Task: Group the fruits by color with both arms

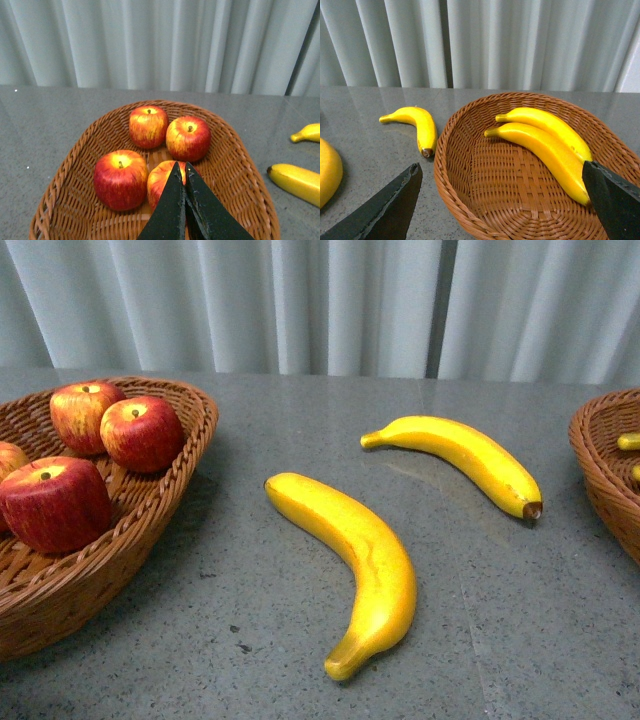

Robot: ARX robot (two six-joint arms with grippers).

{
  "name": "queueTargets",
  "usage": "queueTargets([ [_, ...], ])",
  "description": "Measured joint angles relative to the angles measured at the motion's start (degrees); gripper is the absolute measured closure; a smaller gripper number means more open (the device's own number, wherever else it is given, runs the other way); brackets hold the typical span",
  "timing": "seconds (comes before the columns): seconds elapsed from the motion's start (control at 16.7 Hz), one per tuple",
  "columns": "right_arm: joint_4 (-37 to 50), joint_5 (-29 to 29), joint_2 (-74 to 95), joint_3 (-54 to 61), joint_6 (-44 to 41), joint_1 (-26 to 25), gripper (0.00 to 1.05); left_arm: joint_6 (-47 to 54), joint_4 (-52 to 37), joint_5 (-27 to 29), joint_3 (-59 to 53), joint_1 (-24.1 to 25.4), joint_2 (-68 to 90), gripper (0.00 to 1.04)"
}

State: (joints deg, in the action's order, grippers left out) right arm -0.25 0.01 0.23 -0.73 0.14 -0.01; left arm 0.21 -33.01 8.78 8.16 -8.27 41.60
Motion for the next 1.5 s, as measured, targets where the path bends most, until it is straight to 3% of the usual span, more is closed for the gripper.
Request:
queueTargets([
  [0.3, 0.0, 0.0, 0.0, 0.0, 0.0, 0.0, 0.06, 0.0, 3.6, -3.4, -3.3, 2.9, -7.0, 1.03],
  [0.36, 0.0, 0.0, 0.0, 0.0, 0.0, 0.0, 0.06, 0.0, 5.0, -7.4, -4.0, 6.5, -9.0, 1.03],
  [0.42, 0.0, 0.0, 0.0, 0.0, 0.0, 0.0, 0.06, 0.0, 6.0, -7.9, -4.6, 8.4, -10.3, 1.03],
  [0.78, 0.0, 0.0, 0.0, 0.0, 0.0, 0.0, 0.06, -0.1, 7.9, -8.7, -7.3, 8.2, -16.9, 1.03],
  [1.44, 0.0, 0.0, 0.0, 0.0, 0.0, 0.0, 0.06, -0.1, 22.9, -8.8, -7.4, 8.2, -31.6, 1.03],
  [1.5, 0.0, 0.0, 0.0, 0.0, 0.0, 0.0, 0.06, -0.1, 27.4, -8.7, -7.2, 8.2, -34.6, 1.03],
])
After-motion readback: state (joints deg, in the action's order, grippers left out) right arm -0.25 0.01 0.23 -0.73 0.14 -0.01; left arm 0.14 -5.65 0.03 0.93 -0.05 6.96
